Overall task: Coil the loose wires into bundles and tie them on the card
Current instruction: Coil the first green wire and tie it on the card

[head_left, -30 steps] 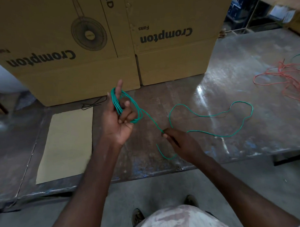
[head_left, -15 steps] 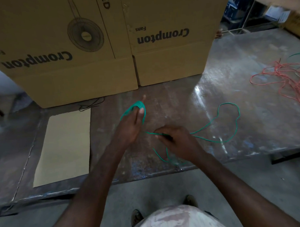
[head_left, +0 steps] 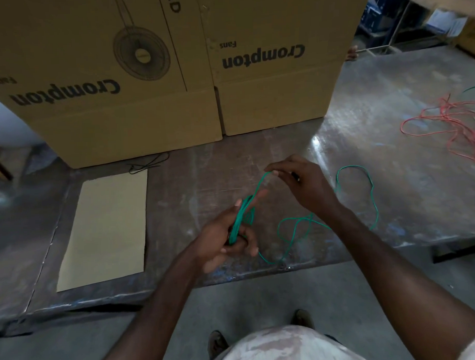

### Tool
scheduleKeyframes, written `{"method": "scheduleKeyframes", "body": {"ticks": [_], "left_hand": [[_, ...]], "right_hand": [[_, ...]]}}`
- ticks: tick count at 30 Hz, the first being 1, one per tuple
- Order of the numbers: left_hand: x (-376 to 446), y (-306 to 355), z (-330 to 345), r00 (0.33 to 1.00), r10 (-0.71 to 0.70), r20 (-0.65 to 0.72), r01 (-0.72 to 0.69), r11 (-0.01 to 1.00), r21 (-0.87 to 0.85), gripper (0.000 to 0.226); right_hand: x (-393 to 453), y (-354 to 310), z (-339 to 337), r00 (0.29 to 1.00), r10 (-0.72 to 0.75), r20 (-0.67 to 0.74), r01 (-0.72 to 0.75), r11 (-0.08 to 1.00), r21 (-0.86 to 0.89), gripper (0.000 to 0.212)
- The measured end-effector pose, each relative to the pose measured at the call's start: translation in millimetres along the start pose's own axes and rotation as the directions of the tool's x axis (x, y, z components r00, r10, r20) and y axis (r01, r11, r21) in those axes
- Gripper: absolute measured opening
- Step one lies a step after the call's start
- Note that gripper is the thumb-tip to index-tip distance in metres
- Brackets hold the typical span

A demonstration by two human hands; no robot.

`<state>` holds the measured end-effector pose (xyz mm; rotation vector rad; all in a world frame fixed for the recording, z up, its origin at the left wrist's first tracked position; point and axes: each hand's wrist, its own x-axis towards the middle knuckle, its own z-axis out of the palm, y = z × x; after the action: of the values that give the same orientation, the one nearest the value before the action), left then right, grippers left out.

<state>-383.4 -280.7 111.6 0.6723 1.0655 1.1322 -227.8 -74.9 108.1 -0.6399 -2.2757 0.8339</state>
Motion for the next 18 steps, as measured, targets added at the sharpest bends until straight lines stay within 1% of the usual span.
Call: {"method": "scheduleKeyframes", "body": {"ticks": [3,5,7,9,11,13,15,16,17,18], "left_hand": [[-2,13,1,0.991,0.116,0.070,-0.097,0.967,-0.236,0.055],[-1,22,-3,0.976,0.204,0.069,-0.165,0.915,-0.369,0.054],[1,31,-7,0.958,0.283,0.038,-0.235,0.857,-0.459,0.054],[4,43,-9,0.940,0.334,-0.064,-0.325,0.827,-0.458,0.052],[12,53,-13,0.898,0.363,-0.249,-0.434,0.827,-0.358,0.050],[22,61,-19,0.801,0.422,-0.425,-0.522,0.839,-0.151,0.050],[31,66,-24,0.690,0.488,-0.534,-0.523,0.847,0.097,0.049],[34,68,-25,0.652,0.508,-0.563,-0.502,0.846,0.182,0.049],[37,69,-25,0.632,0.517,-0.578,-0.477,0.847,0.236,0.047],[40,69,-26,0.626,0.520,-0.581,-0.451,0.849,0.274,0.047]], "right_hand": [[-7,10,14,0.997,0.011,0.078,-0.012,1.000,0.013,0.030],[-14,11,24,0.992,0.030,0.123,-0.032,0.999,0.017,0.040],[-24,8,35,0.983,0.040,0.181,-0.043,0.999,0.008,0.049],[-35,4,47,0.964,0.061,0.260,-0.070,0.997,0.027,0.059],[-44,-4,55,0.937,0.076,0.340,-0.101,0.993,0.057,0.061],[-51,-12,60,0.908,0.062,0.415,-0.112,0.989,0.097,0.050],[-55,-26,61,0.884,0.029,0.466,-0.097,0.988,0.123,0.038],[-54,-35,60,0.871,0.025,0.491,-0.103,0.986,0.132,0.037],[-53,-42,58,0.856,0.024,0.517,-0.112,0.984,0.140,0.038],[-50,-47,56,0.841,0.021,0.540,-0.114,0.984,0.139,0.040]]}}
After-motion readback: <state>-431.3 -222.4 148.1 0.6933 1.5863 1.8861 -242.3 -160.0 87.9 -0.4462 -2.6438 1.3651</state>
